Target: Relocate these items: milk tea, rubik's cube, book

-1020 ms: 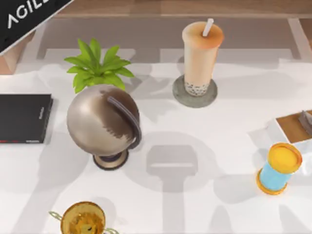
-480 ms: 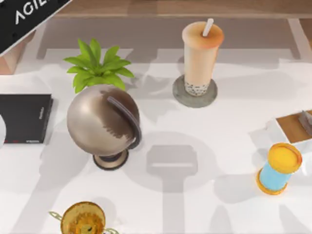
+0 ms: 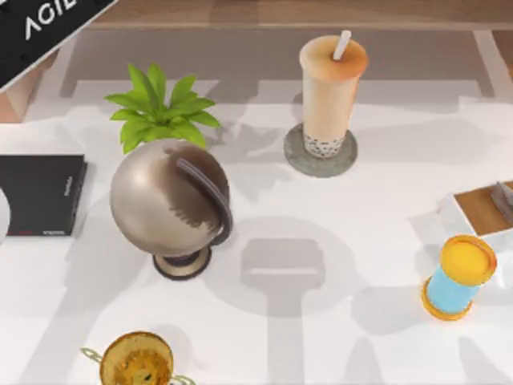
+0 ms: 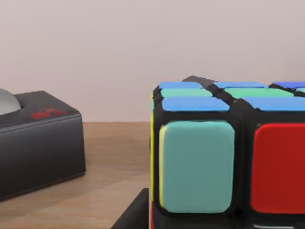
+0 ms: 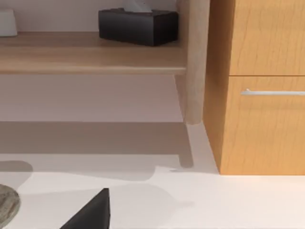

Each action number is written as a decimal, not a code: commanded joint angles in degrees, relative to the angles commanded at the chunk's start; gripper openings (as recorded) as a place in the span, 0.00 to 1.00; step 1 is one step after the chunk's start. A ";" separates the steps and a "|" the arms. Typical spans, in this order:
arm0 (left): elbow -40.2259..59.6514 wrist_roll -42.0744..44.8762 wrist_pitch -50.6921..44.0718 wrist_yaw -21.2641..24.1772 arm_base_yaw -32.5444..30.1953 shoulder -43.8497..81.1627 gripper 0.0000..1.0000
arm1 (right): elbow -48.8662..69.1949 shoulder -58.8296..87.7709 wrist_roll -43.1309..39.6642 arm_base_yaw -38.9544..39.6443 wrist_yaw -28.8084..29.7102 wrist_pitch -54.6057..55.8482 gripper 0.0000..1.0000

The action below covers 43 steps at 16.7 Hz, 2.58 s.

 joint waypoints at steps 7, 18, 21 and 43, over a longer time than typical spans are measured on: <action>0.00 0.00 0.00 0.00 0.00 0.00 1.00 | 0.00 0.00 0.00 0.00 0.00 0.00 1.00; 0.00 0.00 0.00 0.00 0.00 0.00 1.00 | 1.35 -8.71 -0.14 0.04 0.16 -9.51 1.00; 0.00 0.00 0.00 0.00 0.00 0.00 1.00 | 2.27 -15.72 -0.25 0.10 0.25 -18.06 1.00; -17.70 4.81 21.79 28.92 36.27 -15.14 1.00 | 3.22 -22.20 -0.35 0.21 0.28 -25.42 1.00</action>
